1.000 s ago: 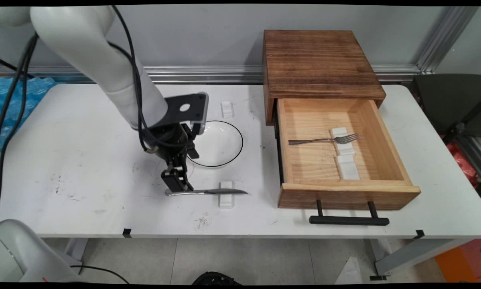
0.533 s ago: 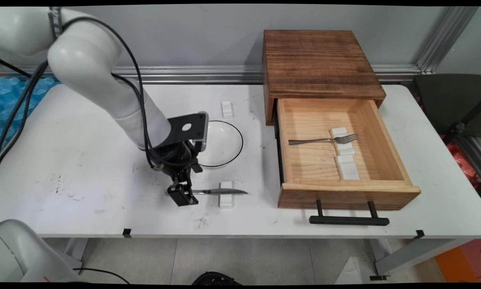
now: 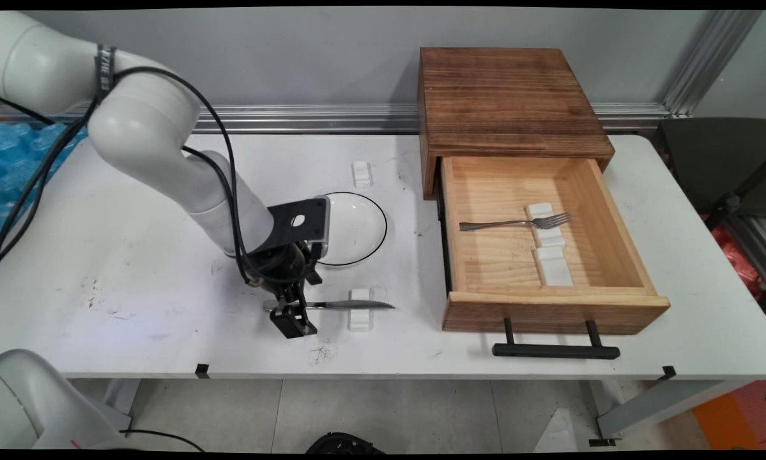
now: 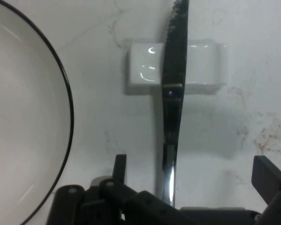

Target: Pick up the knife from the right of the white plate

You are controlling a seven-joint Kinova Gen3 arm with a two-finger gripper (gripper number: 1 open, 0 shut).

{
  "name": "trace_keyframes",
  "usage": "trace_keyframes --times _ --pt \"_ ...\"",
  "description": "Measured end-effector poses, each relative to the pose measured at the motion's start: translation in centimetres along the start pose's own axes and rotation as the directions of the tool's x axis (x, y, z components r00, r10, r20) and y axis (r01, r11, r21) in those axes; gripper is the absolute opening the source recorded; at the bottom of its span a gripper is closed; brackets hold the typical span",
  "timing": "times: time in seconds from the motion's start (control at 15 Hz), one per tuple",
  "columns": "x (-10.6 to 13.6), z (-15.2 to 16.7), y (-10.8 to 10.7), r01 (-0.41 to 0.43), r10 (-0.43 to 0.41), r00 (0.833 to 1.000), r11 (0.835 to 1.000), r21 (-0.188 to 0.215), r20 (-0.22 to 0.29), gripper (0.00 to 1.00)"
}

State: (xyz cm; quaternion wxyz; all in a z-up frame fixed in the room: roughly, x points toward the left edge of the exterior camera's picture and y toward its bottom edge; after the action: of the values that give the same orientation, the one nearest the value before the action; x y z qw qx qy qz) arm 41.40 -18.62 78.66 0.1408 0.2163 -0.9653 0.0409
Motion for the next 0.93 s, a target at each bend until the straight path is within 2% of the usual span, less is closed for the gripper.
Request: trace_keyframes --times 0.47,0.93 --pt "0.0 1.1 0.1 0.016 -0.016 1.000 1.000 0.021 -0.010 1.00" --pt "-0.2 1.1 0.4 0.019 -0.019 1.000 1.000 0.024 -0.013 1.00"
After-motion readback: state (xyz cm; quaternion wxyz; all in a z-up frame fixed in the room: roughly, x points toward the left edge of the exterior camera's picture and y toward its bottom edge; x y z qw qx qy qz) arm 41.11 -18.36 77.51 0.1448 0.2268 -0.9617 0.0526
